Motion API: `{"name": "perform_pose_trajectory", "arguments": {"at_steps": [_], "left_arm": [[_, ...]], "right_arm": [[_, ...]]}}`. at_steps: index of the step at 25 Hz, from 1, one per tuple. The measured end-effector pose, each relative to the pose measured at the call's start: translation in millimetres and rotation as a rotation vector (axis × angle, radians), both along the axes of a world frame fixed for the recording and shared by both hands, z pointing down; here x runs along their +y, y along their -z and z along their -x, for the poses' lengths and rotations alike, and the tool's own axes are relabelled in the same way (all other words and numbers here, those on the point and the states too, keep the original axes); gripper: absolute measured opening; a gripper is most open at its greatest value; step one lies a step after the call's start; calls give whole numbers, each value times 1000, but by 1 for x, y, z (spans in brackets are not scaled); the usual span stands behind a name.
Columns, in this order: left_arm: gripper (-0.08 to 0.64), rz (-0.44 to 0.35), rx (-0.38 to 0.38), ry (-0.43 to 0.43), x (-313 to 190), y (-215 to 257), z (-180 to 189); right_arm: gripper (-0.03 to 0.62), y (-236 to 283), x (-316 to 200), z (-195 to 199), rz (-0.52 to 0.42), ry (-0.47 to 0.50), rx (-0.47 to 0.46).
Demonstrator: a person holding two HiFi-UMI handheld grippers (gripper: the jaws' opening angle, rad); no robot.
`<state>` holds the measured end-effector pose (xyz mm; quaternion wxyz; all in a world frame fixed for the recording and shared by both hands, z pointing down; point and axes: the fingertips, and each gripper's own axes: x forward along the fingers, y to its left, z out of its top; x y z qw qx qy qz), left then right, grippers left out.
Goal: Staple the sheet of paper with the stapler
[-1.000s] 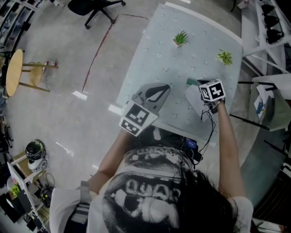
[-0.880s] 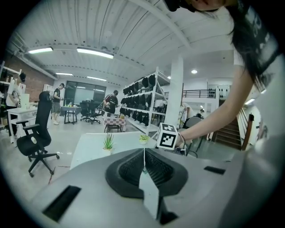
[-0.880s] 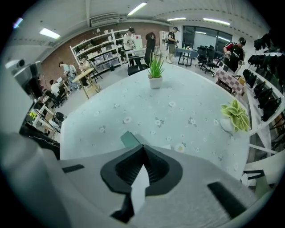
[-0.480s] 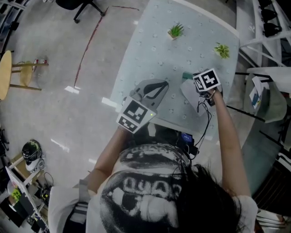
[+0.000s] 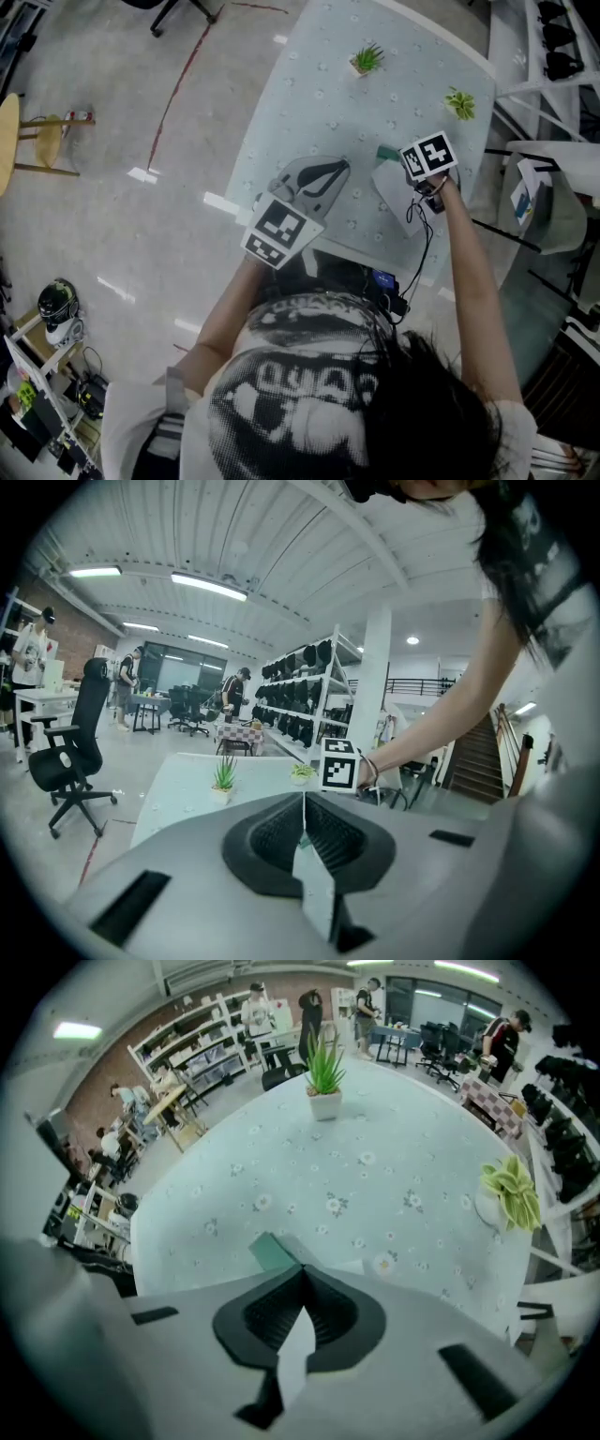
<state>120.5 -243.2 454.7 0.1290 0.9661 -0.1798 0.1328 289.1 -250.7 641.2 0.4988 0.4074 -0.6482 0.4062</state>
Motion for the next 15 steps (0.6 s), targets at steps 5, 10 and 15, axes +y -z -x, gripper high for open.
{"name": "perform_pose_trajectory", "arguments": {"at_steps": [5, 10, 15], "left_arm": [[5, -5, -10, 15, 2, -1, 6], [5, -24, -9, -2, 5, 9, 8], [5, -49, -12, -27, 10, 19, 15]], "right_arm": [[-11, 2, 0, -2, -92, -85, -60], [-5, 4, 0, -4, -112, -96, -52], [-2, 20, 2, 2, -187, -180, -110]]}}
